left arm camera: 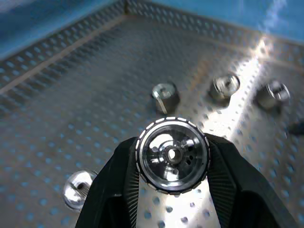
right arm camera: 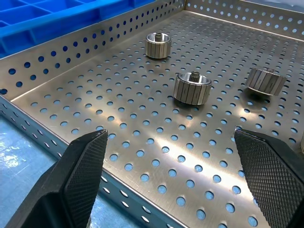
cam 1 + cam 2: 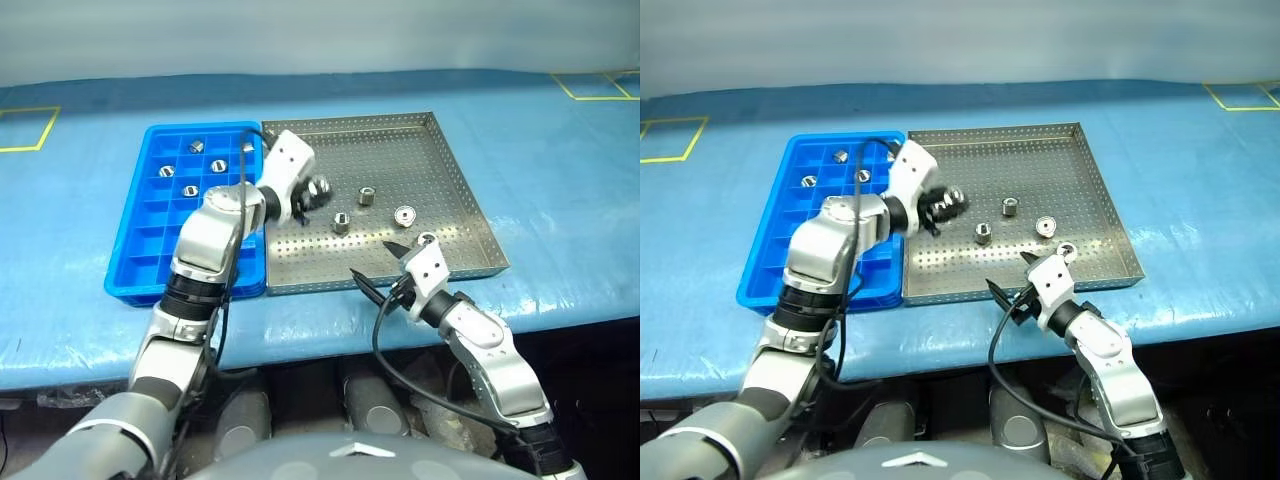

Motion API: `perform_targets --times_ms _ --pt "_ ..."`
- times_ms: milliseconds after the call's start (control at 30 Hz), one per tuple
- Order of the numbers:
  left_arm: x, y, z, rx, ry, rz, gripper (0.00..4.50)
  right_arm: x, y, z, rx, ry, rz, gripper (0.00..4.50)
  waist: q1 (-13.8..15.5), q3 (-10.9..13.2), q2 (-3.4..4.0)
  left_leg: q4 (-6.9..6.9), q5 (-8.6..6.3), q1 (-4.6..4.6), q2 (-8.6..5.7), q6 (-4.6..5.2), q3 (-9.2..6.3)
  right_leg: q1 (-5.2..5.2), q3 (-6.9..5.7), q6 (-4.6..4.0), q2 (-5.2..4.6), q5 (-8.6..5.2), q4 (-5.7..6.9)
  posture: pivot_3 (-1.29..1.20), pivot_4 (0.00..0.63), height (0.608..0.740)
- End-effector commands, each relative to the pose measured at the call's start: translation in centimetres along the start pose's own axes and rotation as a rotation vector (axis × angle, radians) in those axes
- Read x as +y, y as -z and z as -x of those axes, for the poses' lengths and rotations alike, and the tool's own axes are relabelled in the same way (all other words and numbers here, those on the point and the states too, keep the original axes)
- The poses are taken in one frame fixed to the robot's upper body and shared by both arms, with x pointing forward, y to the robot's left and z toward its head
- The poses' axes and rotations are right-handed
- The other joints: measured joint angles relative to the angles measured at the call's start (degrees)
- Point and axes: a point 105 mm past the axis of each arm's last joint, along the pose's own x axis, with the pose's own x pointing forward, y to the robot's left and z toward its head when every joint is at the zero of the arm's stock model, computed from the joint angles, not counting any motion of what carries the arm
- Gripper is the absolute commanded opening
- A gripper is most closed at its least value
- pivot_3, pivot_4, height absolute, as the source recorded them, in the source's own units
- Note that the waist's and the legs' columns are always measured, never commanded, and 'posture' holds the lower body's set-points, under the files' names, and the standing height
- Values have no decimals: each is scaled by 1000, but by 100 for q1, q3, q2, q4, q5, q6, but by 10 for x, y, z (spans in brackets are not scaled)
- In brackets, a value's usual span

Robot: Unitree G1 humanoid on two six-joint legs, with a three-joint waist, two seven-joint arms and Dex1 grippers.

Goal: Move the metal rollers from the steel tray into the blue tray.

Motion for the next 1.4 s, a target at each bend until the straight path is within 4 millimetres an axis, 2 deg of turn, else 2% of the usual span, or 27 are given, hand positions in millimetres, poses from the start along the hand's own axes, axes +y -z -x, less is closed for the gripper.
perform_targets --times_ms 33,67,133,267,433,633,867,900,1000,1133,1200,1300,1400 --pt "60 -23 38 -208 -445 48 1712 2 -8 -4 -30 -18 26 4500 24 0 0 0 0 3 1 0 1 4 0 1 1 2 0 -89 150 740" --pt "81 -16 51 -208 -608 62 1712 4 -8 -6 -31 -33 29 4500 35 0 0 -1 0 13 1 -1 4 10 2 2 1 2 1 -74 150 740" --pt "109 -5 72 -203 -852 67 1712 6 -11 -10 -40 -53 32 4500 66 1 -3 0 0 25 0 -1 4 20 2 2 1 3 1 -64 150 740" --pt "133 9 96 -187 -1100 76 1712 9 -16 -16 -60 -78 38 4500 231 14 -26 12 2 18 -4 -3 0 22 1 9 2 11 0 -53 150 740" --pt "138 26 93 -125 -1107 41 1712 17 -17 -18 -68 -99 31 4500 435 13 -33 30 -1 -13 -20 2 -13 16 -6 14 -11 18 -12 -60 150 740" --pt "141 46 83 -68 -1041 64 1712 20 -15 -16 -65 -96 20 4500 403 13 -33 33 -1 -32 -17 2 -20 -3 -18 -9 -11 32 -11 -79 150 740" --pt "152 65 89 51 -1120 66 1712 19 -14 -12 -59 -80 21 4500 332 13 -33 42 0 -31 -15 1 -19 0 -20 5 -9 25 -8 -93 150 740" --pt "152 67 90 63 -1124 71 2062 19 -14 -12 -57 -79 22 4500 331 13 -34 43 0 -31 -15 1 -19 0 -20 5 -9 25 -8 -93 150 740" --pt "150 69 87 76 -1114 65 3018 18 -15 -12 -63 -75 21 4500 320 12 -34 42 0 -32 -14 1 -19 0 -20 5 -9 25 -8 -94 150 740" --pt "136 59 74 18 -993 27 4343 14 -23 -14 -104 -40 -25 4500 290 12 -34 42 0 -31 -12 1 -19 -2 -20 4 -8 26 -5 -92 150 740" --pt "124 48 64 -42 -879 14 4343 8 -28 -16 -133 0 -51 4500 293 12 -34 42 0 -31 -11 0 -20 -2 -21 3 -6 26 -4 -92 150 740" --pt "94 25 47 -168 -628 -31 4343 2 -32 -16 -155 33 -69 4500 303 12 -34 42 0 -32 -12 0 -16 -2 -20 -2 -9 29 -6 -93 150 740" --pt "66 11 30 -213 -441 -36 4343 1 -31 -15 -148 38 -64 4500 337 12 -33 42 0 -36 -13 1 -18 -3 -20 -12 -10 34 -9 -93 150 740"
